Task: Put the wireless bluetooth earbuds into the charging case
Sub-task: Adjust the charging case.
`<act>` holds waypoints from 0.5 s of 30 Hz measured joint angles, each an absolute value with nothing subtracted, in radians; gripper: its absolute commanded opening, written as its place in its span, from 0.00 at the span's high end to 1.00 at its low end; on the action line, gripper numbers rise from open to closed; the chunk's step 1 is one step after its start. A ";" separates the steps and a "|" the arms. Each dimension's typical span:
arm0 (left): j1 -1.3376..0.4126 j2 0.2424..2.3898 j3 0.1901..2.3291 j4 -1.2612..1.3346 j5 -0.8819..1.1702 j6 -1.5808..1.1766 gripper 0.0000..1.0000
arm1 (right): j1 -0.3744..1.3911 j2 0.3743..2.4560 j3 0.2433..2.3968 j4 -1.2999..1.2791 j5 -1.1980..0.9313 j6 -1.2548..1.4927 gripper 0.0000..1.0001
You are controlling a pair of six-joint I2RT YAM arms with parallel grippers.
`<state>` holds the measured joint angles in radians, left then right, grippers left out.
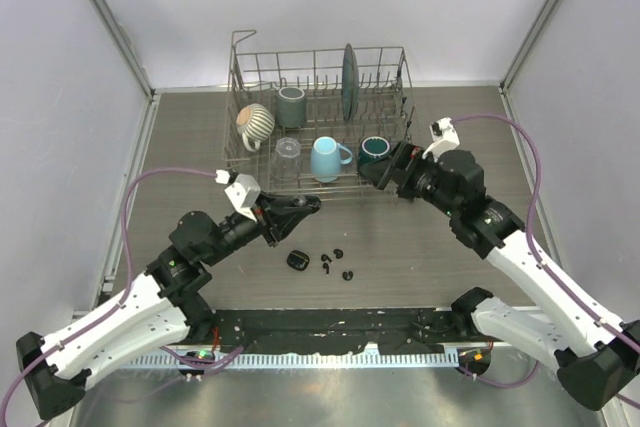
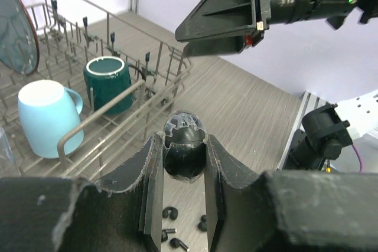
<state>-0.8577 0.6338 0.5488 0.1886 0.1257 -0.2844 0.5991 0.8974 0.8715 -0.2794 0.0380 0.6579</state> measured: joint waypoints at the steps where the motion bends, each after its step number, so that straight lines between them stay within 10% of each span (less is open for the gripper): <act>1: -0.858 0.626 0.543 0.207 0.126 -0.276 1.00 | 0.563 0.897 0.859 -0.253 -0.030 0.695 0.02; 15: -0.857 0.676 0.419 0.454 0.113 -0.188 1.00 | 0.540 0.965 0.521 0.356 -0.413 1.315 0.12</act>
